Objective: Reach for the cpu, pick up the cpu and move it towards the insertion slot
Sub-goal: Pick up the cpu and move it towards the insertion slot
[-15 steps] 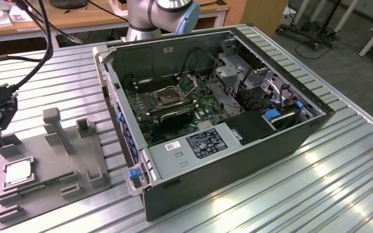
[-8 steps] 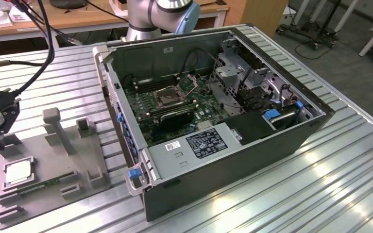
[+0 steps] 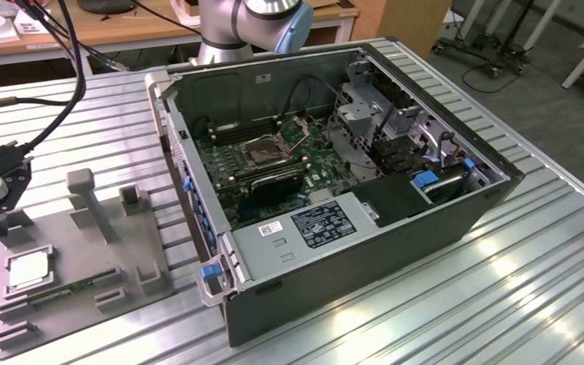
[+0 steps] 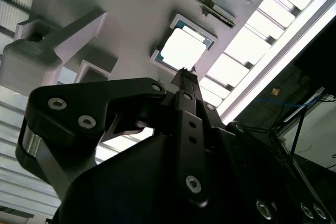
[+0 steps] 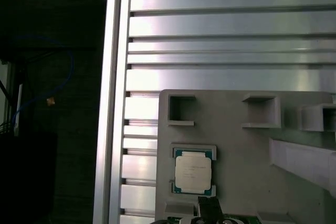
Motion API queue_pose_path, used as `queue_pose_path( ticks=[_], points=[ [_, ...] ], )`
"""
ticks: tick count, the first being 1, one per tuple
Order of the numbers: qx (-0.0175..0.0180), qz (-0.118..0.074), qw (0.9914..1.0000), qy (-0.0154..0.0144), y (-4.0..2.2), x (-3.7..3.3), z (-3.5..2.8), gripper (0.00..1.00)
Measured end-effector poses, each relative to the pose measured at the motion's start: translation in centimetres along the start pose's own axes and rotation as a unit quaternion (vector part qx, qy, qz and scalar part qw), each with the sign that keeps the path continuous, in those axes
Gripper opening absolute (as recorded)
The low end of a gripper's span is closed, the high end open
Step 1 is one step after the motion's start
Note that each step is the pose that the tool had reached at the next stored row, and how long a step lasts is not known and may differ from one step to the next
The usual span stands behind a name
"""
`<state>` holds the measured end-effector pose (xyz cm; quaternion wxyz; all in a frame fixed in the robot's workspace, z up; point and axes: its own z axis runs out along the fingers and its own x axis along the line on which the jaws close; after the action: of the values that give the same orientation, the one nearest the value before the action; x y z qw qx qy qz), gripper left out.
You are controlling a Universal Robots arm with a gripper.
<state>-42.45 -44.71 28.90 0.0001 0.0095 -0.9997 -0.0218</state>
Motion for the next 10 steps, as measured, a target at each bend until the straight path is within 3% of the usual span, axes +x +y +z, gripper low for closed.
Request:
queue_pose_path(
  ticks=[10],
  points=[
    [-0.0003,0.000,1.00000,-0.0001,-0.01,0.00,0.20,0.10]
  ],
)
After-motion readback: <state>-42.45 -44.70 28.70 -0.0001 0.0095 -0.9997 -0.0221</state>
